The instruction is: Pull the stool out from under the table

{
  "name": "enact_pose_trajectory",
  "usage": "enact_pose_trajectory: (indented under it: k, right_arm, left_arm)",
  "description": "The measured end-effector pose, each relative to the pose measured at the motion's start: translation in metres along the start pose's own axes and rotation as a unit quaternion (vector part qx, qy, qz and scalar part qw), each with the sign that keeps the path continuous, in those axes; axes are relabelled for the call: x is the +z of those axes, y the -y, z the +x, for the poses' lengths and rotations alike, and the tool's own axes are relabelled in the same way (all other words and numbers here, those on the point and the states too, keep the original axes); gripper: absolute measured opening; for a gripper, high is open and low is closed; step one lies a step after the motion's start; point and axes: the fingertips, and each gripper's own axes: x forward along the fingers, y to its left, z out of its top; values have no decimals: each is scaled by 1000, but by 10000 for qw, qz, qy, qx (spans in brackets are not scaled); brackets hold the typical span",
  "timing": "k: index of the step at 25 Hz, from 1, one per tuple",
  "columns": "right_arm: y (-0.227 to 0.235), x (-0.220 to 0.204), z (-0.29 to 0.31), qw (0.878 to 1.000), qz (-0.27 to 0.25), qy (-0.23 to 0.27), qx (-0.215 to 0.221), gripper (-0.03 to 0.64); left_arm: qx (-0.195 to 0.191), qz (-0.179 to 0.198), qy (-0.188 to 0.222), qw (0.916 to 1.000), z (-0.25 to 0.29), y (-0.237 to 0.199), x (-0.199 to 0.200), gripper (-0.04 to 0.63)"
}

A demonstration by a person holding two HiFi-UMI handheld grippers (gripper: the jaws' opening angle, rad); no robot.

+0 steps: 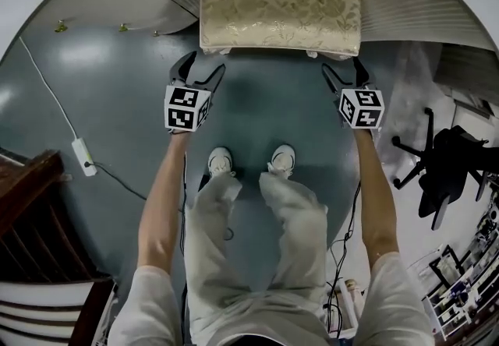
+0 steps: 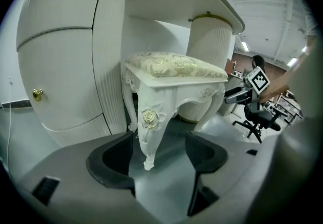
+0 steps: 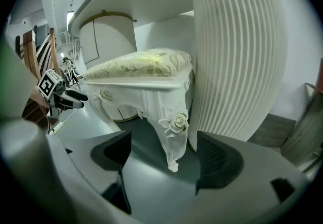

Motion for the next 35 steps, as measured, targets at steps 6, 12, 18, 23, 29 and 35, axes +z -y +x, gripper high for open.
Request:
enact_pose_trajectory:
  k: [6,12,18,23,29,35]
  right_arm:
    - [15,-3,37,9997,-222,-52,-65,370]
    - [18,2,58,9994,-334,44,-92,303]
    - [18,4,62,9987,-481,25,-189,258]
    - [17,2,62,9984,-502,-204,-175,258]
    - [11,-1,58,9981,-502,-296,-208,258]
    - [9,-2,53,9980,-439,-411,-175,255]
  left_arm:
    - [-4,81,100,9999,38,-9,3,299]
    - [-18,55,225,9997,59,-16,9,298]
    - [-128,136,271,9995,64,-17,14,277]
    - [-115,77,228,9996,64,-17,14,275]
    - [-129,105,152,9997,59,-19,11,275]
    - [-167,118,3,9998,54,-18,14,275]
